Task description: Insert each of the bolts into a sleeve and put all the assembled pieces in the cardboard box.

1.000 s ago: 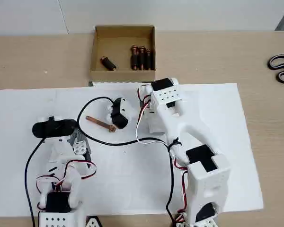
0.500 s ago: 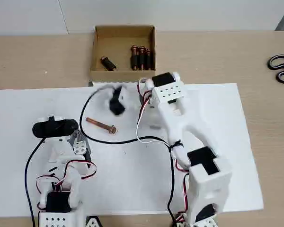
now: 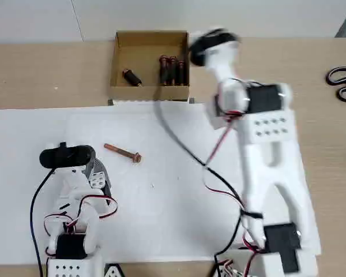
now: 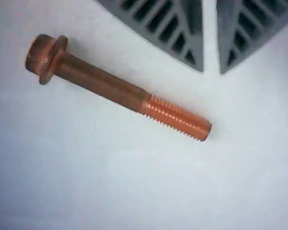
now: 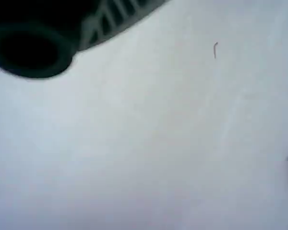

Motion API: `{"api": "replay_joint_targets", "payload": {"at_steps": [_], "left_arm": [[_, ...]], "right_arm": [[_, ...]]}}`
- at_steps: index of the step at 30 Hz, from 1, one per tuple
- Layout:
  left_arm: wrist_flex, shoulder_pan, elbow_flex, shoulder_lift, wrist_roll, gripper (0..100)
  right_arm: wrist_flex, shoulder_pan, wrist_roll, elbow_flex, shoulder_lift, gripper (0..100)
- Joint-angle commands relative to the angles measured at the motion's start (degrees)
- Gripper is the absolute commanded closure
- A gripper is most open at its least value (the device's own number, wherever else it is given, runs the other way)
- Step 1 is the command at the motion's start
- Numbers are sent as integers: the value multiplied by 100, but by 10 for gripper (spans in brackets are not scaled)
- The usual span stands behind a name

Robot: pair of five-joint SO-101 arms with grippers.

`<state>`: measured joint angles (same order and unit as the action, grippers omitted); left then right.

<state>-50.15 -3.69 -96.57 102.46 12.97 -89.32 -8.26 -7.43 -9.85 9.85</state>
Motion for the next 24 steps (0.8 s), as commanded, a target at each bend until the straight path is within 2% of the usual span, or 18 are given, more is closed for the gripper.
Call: {"api": "replay_joint_targets", "payload": {"at_steps": [1,4,9,15,18,24], "left_arm": [[-44,-35,171,44,-18,994],[-352,-18,611,35,-132,993],[-1029,-35,1253,26,-536,994],[-1081,-35,1499,-273,-615,995],[-905,-35,1982,-1055,-607,995],[-976,0,4259,-3473,-598,995]], "right_arm": [[-259,699,985,229,708,995],[-532,1270,1415,747,1068,995],[-769,2132,1495,1802,1780,995],[-532,2888,1468,3121,2835,995],[-303,3073,1169,3815,3345,995],[171,3073,949,4826,4462,995]]}}
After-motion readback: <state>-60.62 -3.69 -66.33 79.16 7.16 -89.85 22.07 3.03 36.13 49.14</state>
